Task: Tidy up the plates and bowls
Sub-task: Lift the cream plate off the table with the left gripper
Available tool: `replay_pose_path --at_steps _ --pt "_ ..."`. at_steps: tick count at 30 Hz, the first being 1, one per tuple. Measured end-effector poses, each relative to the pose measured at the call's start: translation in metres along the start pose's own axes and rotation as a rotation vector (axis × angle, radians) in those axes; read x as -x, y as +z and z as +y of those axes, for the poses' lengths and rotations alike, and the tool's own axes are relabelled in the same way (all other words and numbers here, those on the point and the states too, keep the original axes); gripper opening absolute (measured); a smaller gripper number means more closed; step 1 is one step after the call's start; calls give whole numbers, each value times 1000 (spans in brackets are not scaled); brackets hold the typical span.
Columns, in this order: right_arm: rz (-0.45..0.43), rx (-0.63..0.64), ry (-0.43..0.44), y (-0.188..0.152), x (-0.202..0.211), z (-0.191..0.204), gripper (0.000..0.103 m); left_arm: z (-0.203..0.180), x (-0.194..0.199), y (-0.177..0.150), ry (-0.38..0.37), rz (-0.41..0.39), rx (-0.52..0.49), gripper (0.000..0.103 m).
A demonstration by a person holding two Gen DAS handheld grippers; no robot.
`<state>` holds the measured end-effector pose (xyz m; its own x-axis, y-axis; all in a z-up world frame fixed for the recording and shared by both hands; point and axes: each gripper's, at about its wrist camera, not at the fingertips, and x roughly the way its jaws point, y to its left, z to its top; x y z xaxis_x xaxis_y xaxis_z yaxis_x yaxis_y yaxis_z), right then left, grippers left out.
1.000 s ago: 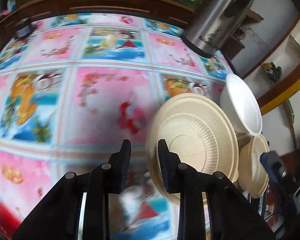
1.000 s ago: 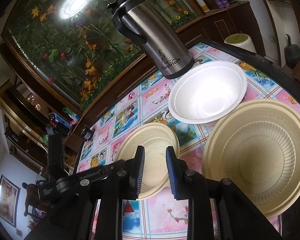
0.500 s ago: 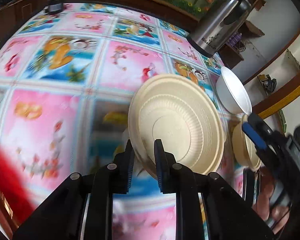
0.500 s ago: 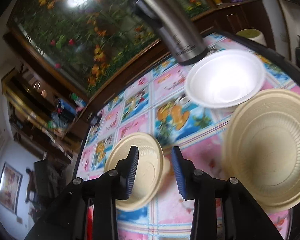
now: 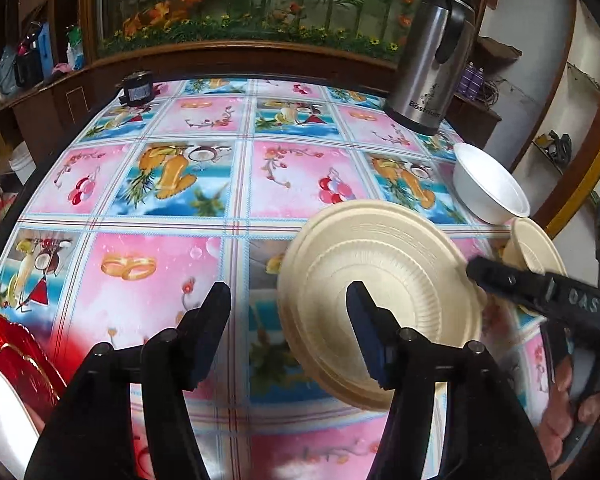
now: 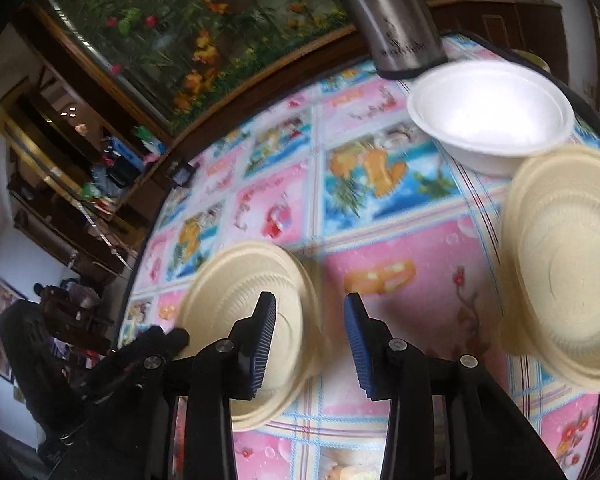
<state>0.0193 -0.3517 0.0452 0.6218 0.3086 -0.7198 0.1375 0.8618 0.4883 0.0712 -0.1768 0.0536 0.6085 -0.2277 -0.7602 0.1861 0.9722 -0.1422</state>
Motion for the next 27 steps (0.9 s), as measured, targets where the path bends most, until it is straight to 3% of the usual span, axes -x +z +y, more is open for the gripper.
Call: replay_pose_path --at_steps 2,5,7,9,10,12,15,18,27 --pt "28 -11 2 -4 -3 -3 38 4 -5 -1 -18 0 3 58" --pt "58 -26 21 -9 -5 -6 38 11 -10 -4 -49 -2 30 46" --pt "82 -31 44 -13 -8 -5 38 13 -16 -6 -57 9 30 26" --pt "98 -25 45 -16 -11 -2 38 13 -24 -9 -75 36 26 20" --pt "102 -20 41 -19 -13 -1 37 11 -26 -10 -91 45 18 20" --pt "94 3 34 -23 -15 4 19 6 -23 -12 -93 33 -6 15" --pt "62 51 -5 -25 -13 11 19 2 -21 -15 -90 23 -26 15" --pt "54 48 6 -24 -11 10 18 5 -20 -15 -109 25 -9 15" --pt "39 43 38 -22 -5 9 11 -6 -12 -18 -63 -49 -63 15"
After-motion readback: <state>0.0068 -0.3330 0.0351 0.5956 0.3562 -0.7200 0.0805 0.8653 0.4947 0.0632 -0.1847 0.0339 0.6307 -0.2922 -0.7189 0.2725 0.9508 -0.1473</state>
